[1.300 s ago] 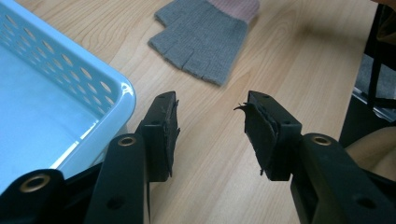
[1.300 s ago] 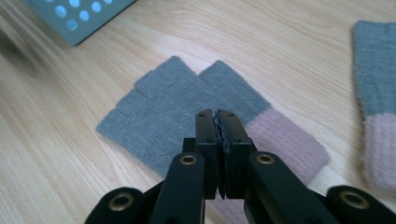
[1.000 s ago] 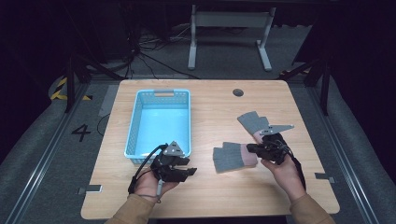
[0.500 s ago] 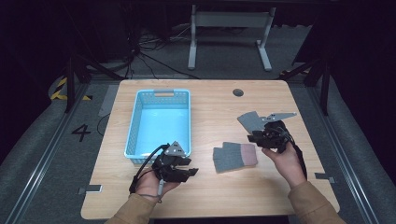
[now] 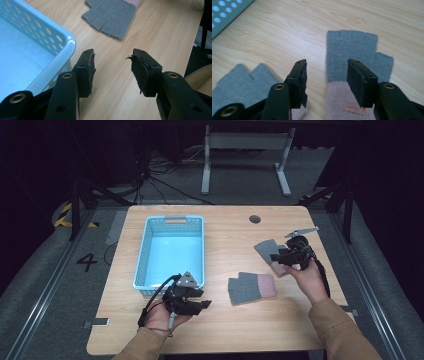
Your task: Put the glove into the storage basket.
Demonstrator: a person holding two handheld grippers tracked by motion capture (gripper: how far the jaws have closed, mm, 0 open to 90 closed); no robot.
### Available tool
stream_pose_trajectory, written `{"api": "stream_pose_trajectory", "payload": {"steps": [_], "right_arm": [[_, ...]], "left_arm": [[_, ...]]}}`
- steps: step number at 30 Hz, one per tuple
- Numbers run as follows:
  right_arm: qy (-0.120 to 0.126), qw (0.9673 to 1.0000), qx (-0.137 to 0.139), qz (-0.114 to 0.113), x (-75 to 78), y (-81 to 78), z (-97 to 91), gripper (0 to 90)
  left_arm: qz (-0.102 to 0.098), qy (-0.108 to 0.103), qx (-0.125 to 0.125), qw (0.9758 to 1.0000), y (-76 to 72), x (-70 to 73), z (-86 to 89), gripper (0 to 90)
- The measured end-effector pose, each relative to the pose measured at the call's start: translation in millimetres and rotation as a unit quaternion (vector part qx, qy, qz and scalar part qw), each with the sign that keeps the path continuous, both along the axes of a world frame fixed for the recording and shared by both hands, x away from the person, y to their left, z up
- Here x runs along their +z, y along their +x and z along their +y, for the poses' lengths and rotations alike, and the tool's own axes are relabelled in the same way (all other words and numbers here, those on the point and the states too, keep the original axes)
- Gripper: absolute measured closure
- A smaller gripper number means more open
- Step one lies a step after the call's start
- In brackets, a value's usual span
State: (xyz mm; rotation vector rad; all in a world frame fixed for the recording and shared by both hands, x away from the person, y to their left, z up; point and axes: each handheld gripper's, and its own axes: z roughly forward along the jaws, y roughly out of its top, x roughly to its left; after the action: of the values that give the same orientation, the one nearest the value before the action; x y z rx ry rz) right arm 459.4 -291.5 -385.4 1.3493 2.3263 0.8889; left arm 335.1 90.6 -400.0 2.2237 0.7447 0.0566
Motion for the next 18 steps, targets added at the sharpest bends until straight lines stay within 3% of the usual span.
{"api": "stream_pose_trajectory", "payload": {"steps": [8,18], "right_arm": [[-0.008,0.9995,-0.027,0.013,-13.2,17.7,-11.9,45.3],[-0.031,0.9981,-0.034,0.041,-35.2,33.6,-14.0,42.4]], "left_arm": [[0.001,-0.001,0.004,1.0,0.4,-1.5,1.8,53.1],[0.0,0.0,0.005,1.0,-0.2,-2.0,1.6,52.5]]}}
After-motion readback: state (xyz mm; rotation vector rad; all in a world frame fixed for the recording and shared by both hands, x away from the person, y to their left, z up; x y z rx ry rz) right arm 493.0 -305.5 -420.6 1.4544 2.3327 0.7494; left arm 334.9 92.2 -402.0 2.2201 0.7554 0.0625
